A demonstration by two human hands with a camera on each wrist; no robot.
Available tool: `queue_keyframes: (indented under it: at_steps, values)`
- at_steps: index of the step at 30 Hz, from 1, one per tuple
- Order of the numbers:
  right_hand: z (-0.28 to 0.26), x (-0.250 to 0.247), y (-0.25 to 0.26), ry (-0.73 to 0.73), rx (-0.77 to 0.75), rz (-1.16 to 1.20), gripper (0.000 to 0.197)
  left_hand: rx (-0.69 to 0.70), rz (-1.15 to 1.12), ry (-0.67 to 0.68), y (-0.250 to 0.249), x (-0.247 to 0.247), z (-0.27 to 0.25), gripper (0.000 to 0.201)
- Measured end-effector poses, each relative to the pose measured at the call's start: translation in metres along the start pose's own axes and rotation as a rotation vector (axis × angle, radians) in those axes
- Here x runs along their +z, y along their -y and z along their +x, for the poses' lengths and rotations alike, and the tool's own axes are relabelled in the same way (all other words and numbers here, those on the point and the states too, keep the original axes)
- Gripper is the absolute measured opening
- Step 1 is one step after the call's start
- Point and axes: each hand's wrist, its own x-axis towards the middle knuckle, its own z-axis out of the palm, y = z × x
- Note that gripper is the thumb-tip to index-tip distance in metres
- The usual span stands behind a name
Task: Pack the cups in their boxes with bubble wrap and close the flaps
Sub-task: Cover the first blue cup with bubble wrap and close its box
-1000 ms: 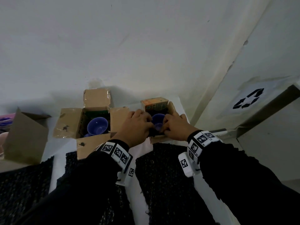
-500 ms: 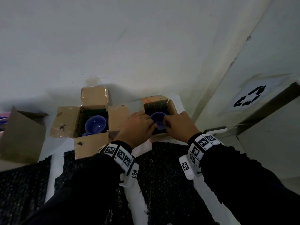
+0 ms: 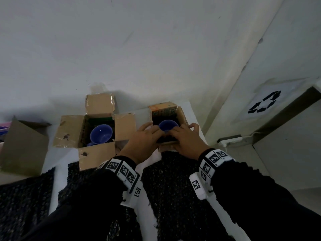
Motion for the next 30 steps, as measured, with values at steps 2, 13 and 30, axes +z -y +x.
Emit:
queue_keyframes:
  at_steps: [2, 13, 30]
  values:
    - [0.0, -0.001, -0.001, 0.007, 0.0, -0.003, 0.039, -0.107, 0.115, -0.007, -0.003, -0.002, -0.005, 0.025]
    - [-0.003, 0.004, 0.005, 0.027, -0.024, -0.081, 0.036, -0.159, 0.217, 0.144, -0.004, -0.001, -0.003, 0.013]
    - [-0.008, 0.015, 0.0, -0.123, -0.112, -0.138, 0.022, -0.143, 0.351, 0.22, -0.024, -0.002, -0.009, 0.016]
